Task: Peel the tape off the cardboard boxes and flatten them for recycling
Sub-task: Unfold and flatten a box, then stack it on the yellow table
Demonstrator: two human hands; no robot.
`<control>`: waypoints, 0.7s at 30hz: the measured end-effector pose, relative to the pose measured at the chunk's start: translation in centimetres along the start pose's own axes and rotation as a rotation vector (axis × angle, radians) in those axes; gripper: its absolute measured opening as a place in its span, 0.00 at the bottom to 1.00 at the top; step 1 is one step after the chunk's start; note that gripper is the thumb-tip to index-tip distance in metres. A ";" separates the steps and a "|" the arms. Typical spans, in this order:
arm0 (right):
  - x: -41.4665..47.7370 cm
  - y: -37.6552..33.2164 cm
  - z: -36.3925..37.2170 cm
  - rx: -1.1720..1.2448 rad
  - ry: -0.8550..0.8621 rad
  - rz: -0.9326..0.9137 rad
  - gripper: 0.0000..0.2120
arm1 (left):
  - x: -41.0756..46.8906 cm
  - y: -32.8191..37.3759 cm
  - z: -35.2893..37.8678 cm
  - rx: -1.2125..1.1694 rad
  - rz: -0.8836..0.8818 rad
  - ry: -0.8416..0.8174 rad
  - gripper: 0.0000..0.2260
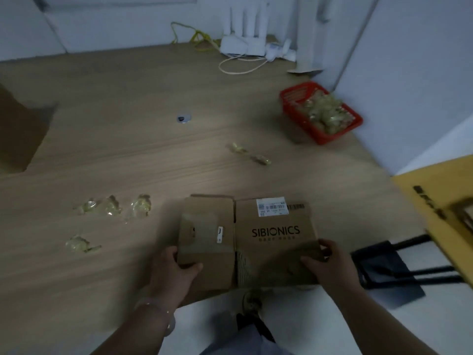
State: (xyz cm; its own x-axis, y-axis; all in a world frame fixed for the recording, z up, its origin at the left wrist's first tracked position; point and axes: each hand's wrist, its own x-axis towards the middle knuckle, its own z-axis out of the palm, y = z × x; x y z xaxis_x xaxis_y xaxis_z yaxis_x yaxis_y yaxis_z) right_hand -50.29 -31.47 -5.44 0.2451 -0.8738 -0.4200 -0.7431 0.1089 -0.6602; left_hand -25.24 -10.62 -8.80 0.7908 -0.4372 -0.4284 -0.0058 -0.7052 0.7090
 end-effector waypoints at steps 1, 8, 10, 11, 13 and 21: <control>-1.1 0.5 -0.8 0.029 0.033 -0.001 0.28 | -0.4 0.6 0.0 -0.006 0.041 -0.011 0.19; -8.1 4.6 -7.5 0.304 0.321 0.004 0.21 | -4.3 7.0 2.8 0.024 0.374 -0.100 0.18; -9.7 6.1 -9.9 0.333 0.407 0.001 0.21 | -6.0 8.7 4.5 0.010 0.404 -0.143 0.19; -10.4 6.9 -11.2 0.354 0.439 0.000 0.21 | -6.8 9.5 5.4 -0.005 0.418 -0.168 0.19; -11.8 8.8 -13.7 0.409 0.499 0.004 0.20 | -8.4 11.2 7.6 -0.037 0.448 -0.224 0.19; -15.2 19.5 -24.7 0.573 0.652 0.039 0.21 | -17.8 17.8 19.7 -0.092 0.554 -0.411 0.20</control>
State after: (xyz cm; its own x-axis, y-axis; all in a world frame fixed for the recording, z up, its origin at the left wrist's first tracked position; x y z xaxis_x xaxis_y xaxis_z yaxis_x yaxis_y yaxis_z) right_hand -83.88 -27.78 3.48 -0.3102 -0.9426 -0.1235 -0.2727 0.2127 -0.9383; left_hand -51.52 -26.42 0.41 0.3900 -0.9078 -0.1542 -0.2754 -0.2748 0.9212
